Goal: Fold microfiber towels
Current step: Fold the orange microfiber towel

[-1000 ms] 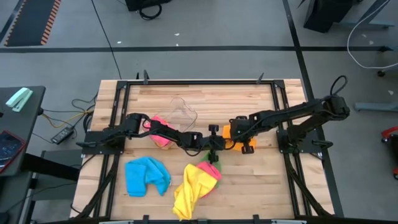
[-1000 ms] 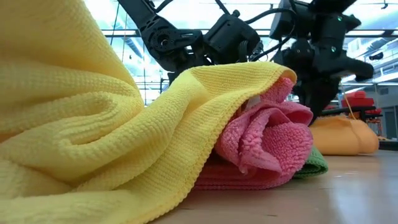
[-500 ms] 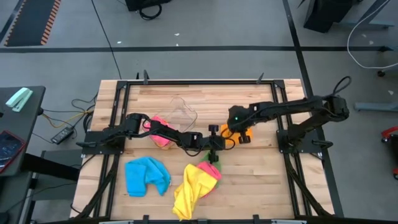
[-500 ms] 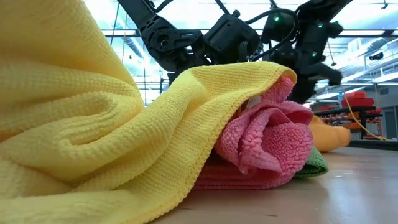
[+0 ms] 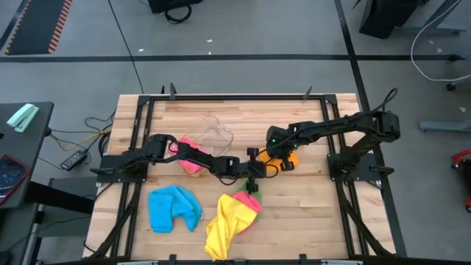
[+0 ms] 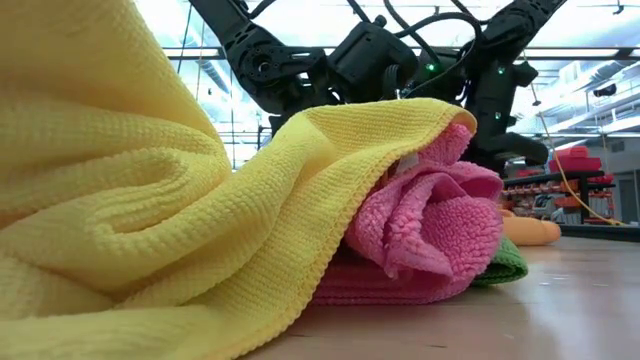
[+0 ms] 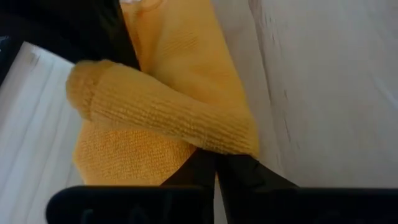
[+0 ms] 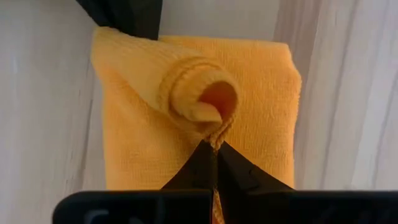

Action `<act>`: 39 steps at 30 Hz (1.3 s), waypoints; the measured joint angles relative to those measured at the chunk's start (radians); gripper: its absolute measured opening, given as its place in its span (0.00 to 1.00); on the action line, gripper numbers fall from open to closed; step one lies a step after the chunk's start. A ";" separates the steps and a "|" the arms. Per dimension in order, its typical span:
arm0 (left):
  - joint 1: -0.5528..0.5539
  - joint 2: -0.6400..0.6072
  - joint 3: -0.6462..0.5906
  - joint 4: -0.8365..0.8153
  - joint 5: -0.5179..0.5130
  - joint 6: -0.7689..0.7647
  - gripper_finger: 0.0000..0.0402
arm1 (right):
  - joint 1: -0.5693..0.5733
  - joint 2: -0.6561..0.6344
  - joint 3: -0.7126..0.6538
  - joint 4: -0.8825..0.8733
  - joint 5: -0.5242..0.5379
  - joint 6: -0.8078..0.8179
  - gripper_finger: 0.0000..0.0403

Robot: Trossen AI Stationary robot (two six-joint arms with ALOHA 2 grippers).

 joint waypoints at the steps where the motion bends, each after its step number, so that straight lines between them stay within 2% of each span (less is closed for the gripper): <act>1: -0.004 -0.003 0.001 -0.008 -0.011 0.001 0.05 | 0.004 0.002 0.000 0.001 0.001 -0.001 0.02; 7: -0.027 -0.051 -0.003 -0.123 -0.110 0.025 0.03 | 0.007 -0.026 0.000 -0.016 0.002 0.013 0.02; 13: -0.030 -0.058 -0.038 -0.075 -0.143 0.062 0.04 | 0.007 -0.035 0.000 -0.025 -0.012 0.025 0.02; 16: -0.013 -0.088 -0.149 0.102 -0.112 0.091 0.03 | 0.009 -0.035 0.000 -0.026 -0.022 0.026 0.02; 20: 0.015 -0.157 -0.308 0.336 0.001 0.107 0.02 | 0.018 -0.035 0.000 -0.019 -0.025 0.018 0.02; 24: 0.060 -0.191 -0.403 0.529 0.093 0.045 0.05 | 0.022 -0.035 0.000 -0.016 -0.025 0.016 0.02; 30: 0.105 -0.136 -0.372 0.543 0.144 -0.045 0.04 | 0.024 -0.035 0.000 -0.015 -0.028 0.024 0.02; 35: 0.108 -0.056 -0.319 0.534 0.187 -0.058 0.02 | 0.036 -0.035 0.000 -0.015 -0.032 0.024 0.02; 39: 0.108 -0.027 -0.286 0.519 0.193 -0.062 0.04 | 0.047 -0.035 0.000 -0.016 -0.032 0.024 0.02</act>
